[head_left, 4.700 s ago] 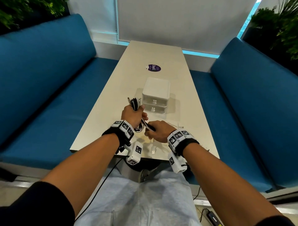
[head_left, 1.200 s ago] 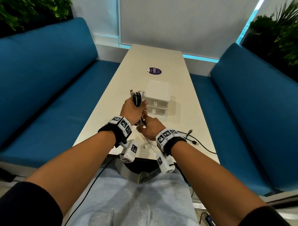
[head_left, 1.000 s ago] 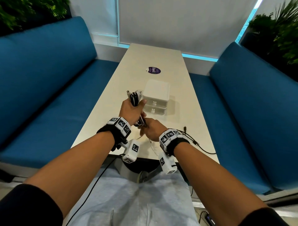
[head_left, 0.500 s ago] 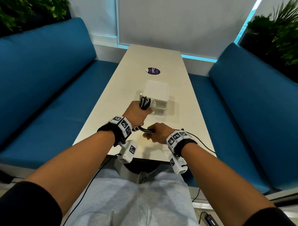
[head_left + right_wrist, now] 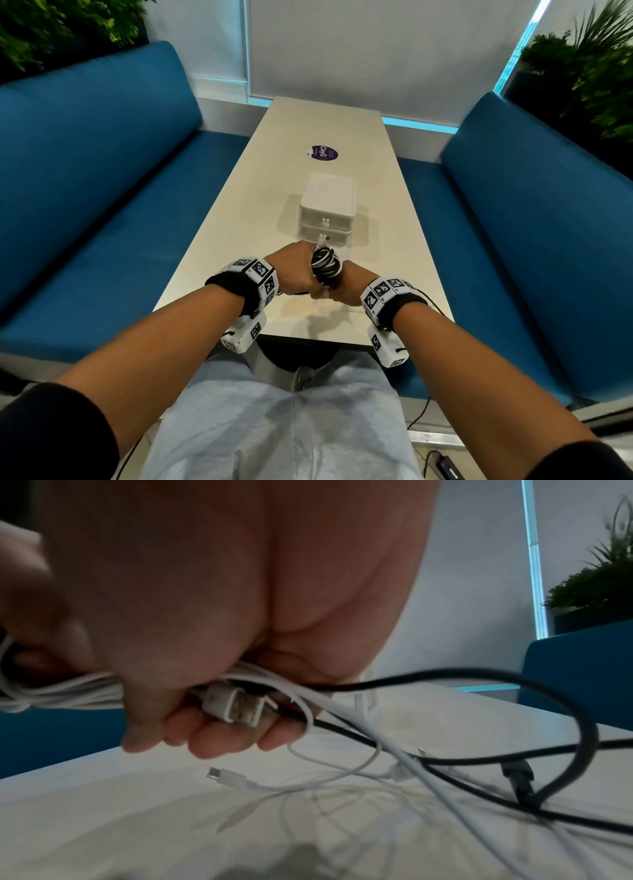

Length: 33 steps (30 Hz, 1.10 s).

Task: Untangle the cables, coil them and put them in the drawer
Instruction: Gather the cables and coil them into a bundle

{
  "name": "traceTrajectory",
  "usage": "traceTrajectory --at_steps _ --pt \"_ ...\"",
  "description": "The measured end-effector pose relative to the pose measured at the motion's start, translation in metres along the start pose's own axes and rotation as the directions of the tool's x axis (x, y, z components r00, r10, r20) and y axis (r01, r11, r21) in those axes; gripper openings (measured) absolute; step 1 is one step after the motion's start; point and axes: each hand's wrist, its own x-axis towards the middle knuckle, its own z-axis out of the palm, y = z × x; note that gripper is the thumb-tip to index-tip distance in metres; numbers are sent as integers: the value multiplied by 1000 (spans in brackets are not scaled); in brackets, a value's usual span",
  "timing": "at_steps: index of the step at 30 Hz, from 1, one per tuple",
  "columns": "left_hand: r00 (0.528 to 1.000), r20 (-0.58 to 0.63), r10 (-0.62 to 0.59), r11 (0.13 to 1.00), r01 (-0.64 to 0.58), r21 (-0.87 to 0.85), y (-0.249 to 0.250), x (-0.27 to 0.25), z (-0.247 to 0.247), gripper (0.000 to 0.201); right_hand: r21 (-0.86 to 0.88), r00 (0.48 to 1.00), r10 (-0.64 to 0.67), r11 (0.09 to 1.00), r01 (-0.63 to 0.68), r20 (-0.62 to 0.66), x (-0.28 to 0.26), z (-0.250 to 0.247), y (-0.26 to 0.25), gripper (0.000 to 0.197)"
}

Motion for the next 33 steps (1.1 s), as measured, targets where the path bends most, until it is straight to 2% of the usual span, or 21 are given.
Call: traceTrajectory --at_steps 2,4,8,13,15,21,24,27,30,33 --pt "1000 -1 -28 996 28 85 -2 0 2 58 -2 999 18 1000 -18 -27 2 1 3 22" --pt "998 8 -61 984 59 167 -2 3 3 62 -11 1000 18 1000 -19 -18 1 1 4 29" --pt "987 41 -153 932 131 338 -1 7 5 22 -56 1000 17 998 -18 -19 5 4 10 37" --pt "985 41 -170 905 139 403 -4 10 10 13 46 998 -57 997 58 -5 3 -3 13 47" --pt "986 49 -158 888 120 445 -6 11 14 11 41 996 -87 995 87 4 2 -6 12 44" --pt "989 15 -148 885 126 447 -7 18 16 12 63 993 -112 992 113 -24 5 -5 13 37" --pt "989 16 -147 916 130 380 -7 19 17 9 85 993 -102 991 106 -60 5 -7 11 37" --pt "989 27 -146 936 129 327 -10 20 18 21 74 993 -88 993 94 -80 7 -9 11 37" --pt "988 38 -151 916 126 381 -9 19 20 14 49 994 -90 994 94 -67 6 -8 12 38" --pt "987 -1 -158 877 141 459 -7 19 19 9 58 994 -65 996 70 -84 5 -7 11 43"
